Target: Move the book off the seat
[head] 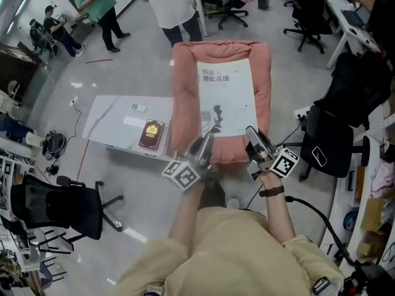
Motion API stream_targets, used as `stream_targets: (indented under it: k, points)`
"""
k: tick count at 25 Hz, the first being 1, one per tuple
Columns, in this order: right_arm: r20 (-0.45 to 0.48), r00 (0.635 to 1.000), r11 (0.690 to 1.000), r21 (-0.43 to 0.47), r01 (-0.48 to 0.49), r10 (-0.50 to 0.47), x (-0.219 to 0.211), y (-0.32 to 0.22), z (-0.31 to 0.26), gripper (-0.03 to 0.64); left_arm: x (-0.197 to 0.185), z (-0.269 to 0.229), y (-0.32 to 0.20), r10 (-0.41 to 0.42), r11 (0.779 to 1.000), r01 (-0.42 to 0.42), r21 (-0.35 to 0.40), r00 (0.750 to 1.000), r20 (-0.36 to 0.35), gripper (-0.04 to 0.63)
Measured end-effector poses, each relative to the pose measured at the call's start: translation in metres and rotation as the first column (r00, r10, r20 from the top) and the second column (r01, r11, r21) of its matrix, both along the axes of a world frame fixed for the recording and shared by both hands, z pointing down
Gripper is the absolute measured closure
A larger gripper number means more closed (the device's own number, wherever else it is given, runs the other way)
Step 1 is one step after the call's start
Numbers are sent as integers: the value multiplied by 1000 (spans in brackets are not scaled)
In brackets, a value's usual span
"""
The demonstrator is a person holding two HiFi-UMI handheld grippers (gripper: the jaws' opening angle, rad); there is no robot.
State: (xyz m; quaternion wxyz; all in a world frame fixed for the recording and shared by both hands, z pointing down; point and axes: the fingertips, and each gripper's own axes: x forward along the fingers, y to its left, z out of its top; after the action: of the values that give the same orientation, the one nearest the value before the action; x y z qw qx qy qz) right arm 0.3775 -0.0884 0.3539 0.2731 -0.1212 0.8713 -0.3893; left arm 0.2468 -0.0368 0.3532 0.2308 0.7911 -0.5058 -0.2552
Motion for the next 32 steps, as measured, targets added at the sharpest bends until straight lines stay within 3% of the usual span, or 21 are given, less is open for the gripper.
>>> stream_targets:
  k: [4,12,21,26,32]
  points:
    - [10,1000,998,58,25,-26,4,15,-32,566,5,-31,18,-24,998,24,55,1000,-11,541]
    - [47,992,989,97,115,-120,-8,35,-52,566,-3,-51,48,-87,993,88,76,996,-8,540]
    - [42,952,948,120,296,-302,-125,90,-64,566,-107,-61,123,-249,963,250,106,968,-23,540]
    - [8,918,911,129,393,-397,-217,149,-79,565,-190,-69,192,-340,933,344,109,939,-52,538]
    - [-19,862,853,138,503,-506,-258,178,-76,565,-219,-62,232,-444,887,447,118,895,-54,537]
